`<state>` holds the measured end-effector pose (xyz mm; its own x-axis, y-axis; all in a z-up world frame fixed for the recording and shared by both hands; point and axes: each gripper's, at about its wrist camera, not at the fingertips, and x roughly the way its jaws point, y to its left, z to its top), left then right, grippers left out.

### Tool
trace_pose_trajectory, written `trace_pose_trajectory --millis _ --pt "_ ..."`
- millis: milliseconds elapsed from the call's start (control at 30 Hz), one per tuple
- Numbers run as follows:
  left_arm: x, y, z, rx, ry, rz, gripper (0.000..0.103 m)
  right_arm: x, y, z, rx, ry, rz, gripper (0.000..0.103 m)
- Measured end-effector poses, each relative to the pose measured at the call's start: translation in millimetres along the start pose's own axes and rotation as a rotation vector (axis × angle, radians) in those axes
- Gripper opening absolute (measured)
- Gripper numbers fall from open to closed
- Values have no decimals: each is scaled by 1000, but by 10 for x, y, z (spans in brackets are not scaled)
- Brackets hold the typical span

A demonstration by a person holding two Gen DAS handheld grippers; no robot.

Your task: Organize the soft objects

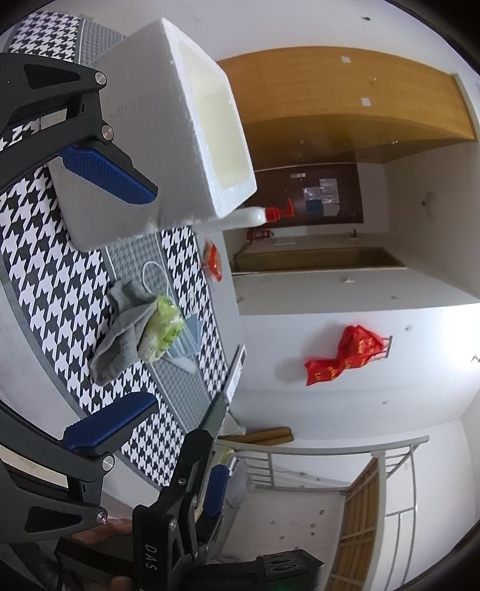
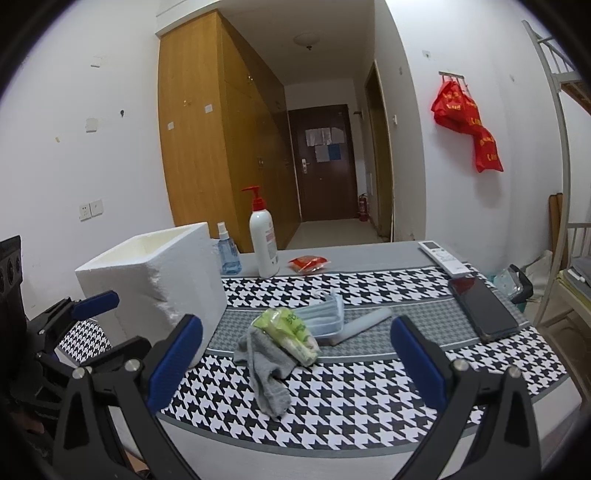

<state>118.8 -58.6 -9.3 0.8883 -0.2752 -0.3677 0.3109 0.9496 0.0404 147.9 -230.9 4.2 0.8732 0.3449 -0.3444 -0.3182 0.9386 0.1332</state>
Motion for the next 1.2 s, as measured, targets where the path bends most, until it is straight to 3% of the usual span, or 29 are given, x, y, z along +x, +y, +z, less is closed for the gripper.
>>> trace_pose_trajectory --millis 633,1200 --pt "480 -259 -38 40 141 -7 102 287 -390 -111 36 79 3 103" --pt "877 -302 -83 -36 265 28 102 523 -530 -111 -4 151 34 103"
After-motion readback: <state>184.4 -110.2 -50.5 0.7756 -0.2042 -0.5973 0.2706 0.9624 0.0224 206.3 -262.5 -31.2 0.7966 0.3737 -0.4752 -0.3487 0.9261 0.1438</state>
